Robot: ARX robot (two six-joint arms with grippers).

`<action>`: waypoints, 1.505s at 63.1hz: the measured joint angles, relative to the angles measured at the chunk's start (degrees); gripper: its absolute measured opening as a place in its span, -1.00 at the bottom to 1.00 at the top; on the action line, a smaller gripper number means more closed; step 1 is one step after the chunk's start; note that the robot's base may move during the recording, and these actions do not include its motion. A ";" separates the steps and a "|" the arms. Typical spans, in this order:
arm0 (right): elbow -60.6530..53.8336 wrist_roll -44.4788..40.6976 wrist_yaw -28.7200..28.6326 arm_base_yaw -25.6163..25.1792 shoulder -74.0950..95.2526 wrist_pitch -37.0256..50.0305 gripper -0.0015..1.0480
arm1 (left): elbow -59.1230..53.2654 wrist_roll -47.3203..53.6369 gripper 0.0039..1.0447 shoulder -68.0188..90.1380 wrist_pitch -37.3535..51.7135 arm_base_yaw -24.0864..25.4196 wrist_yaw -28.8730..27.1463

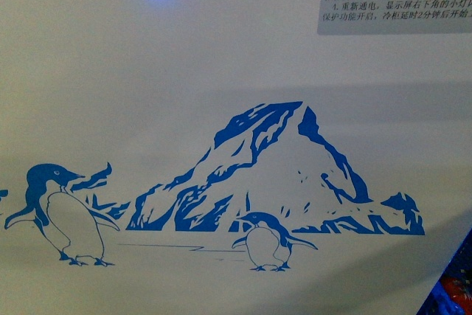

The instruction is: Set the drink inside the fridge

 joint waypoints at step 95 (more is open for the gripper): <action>-12.20 5.09 -17.75 -2.25 -26.69 -2.12 -0.19 | 0.00 0.00 0.85 0.00 0.00 0.00 0.00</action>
